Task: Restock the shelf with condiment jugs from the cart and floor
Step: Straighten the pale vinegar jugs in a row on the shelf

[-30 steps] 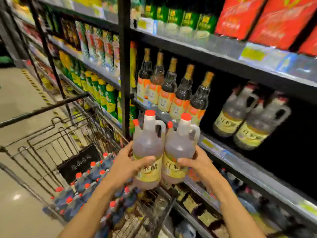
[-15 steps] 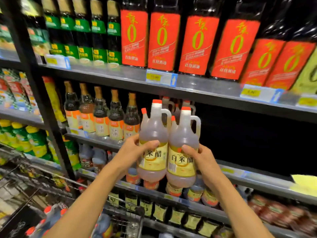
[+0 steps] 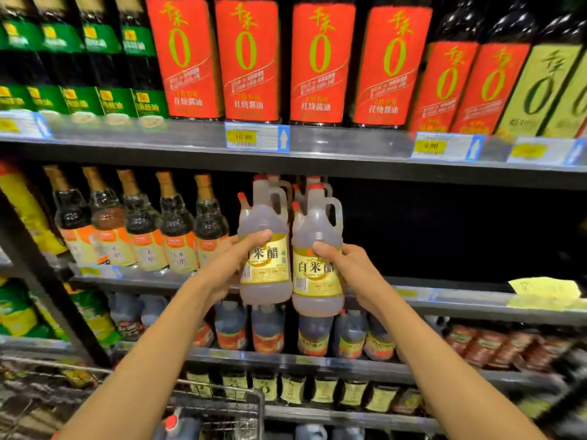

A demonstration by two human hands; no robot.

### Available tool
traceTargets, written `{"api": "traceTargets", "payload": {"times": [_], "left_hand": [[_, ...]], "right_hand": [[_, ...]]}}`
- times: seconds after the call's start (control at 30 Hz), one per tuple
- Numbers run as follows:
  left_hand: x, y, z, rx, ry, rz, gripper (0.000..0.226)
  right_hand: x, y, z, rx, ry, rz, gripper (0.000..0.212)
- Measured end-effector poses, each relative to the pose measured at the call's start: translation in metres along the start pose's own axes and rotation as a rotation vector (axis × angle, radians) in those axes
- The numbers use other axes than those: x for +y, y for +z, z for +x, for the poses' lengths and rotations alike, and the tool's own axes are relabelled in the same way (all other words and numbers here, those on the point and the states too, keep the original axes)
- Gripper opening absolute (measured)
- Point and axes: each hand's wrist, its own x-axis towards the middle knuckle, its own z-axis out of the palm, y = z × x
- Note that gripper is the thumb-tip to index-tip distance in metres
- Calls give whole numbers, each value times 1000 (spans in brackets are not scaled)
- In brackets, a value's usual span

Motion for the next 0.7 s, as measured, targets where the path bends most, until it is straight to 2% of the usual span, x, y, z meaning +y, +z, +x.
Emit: {"api": "traceTargets", "payload": {"times": [0.13, 0.3, 0.43, 0.5, 0.63, 0.7], "left_hand": [[4, -8, 23, -11, 19, 10, 46], [6, -14, 45, 38, 50, 27, 78], [7, -7, 53, 45, 127, 55, 52], [4, -6, 58, 59, 157, 33, 50], [-2, -6, 66, 78, 180, 18, 77], [-7, -7, 67, 88, 192, 21, 81]], "right_hand": [[-8, 1, 20, 3, -13, -14, 43], [-12, -1, 42, 27, -30, -30, 41], [-11, -6, 53, 30, -77, -23, 31], [-9, -8, 58, 31, -98, -2, 32], [-1, -12, 68, 28, -122, 54, 42], [6, -13, 71, 10, -130, 52, 47]]}}
